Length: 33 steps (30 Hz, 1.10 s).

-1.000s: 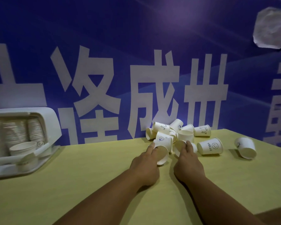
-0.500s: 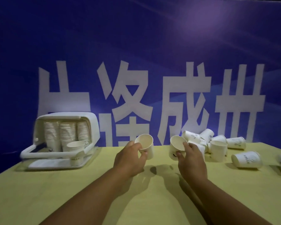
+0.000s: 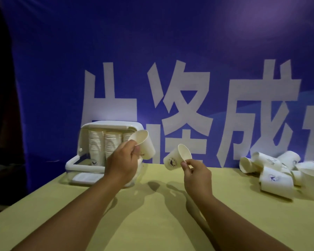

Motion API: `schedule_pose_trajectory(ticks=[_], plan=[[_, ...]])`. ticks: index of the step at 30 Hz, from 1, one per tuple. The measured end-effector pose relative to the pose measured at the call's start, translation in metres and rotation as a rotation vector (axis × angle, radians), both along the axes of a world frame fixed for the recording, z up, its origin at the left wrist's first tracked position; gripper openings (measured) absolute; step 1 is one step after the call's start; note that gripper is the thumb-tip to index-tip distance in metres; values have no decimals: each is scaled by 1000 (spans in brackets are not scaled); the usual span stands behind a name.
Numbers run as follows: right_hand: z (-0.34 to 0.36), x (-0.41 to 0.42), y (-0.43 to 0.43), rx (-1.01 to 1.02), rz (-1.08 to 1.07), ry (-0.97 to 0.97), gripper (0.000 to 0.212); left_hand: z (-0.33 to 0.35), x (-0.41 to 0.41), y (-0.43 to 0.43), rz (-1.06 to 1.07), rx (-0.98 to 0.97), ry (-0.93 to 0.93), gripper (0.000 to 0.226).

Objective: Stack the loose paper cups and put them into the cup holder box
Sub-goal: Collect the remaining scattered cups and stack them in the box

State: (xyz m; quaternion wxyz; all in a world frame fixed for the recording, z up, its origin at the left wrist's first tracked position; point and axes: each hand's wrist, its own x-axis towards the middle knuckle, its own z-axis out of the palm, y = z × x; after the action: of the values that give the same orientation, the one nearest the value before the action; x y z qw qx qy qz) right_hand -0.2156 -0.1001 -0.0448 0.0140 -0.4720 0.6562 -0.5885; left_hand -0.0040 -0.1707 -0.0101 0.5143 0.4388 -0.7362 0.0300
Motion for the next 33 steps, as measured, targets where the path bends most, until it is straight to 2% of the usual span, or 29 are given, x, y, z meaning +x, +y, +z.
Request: schedule_pose_trajectory(ticks=[7,13,15,19,21,24,26,29,31,33], plan=[[4,47,-40,-54,123,-9,20,-21,49,-43,134,39,-3,24],[40,84,-74,-194,171,-107,13,-13,58,-52,251,129,-200,20],[47,96,-82,-205,190,-124,13,-15,58,-51,245,182,-280,21],[45,111,-91,-199,209,-36,5,-26,57,-53,148,363,-440,28],[42,114,-94,-171,222,31,10,-27,56,-52,99,430,-410,32],[38,117,-97,-94,249,141,14,-26,51,-47,61,472,-269,28],[38,117,-97,-23,255,255,17,-28,50,-47,68,472,-141,40],[40,114,-95,7,214,374,20,-29,52,-51,65,446,-24,76],[41,112,-93,21,185,470,20,-30,52,-52,77,444,-45,95],[40,113,-94,74,199,550,21,-31,52,-52,104,414,-91,102]])
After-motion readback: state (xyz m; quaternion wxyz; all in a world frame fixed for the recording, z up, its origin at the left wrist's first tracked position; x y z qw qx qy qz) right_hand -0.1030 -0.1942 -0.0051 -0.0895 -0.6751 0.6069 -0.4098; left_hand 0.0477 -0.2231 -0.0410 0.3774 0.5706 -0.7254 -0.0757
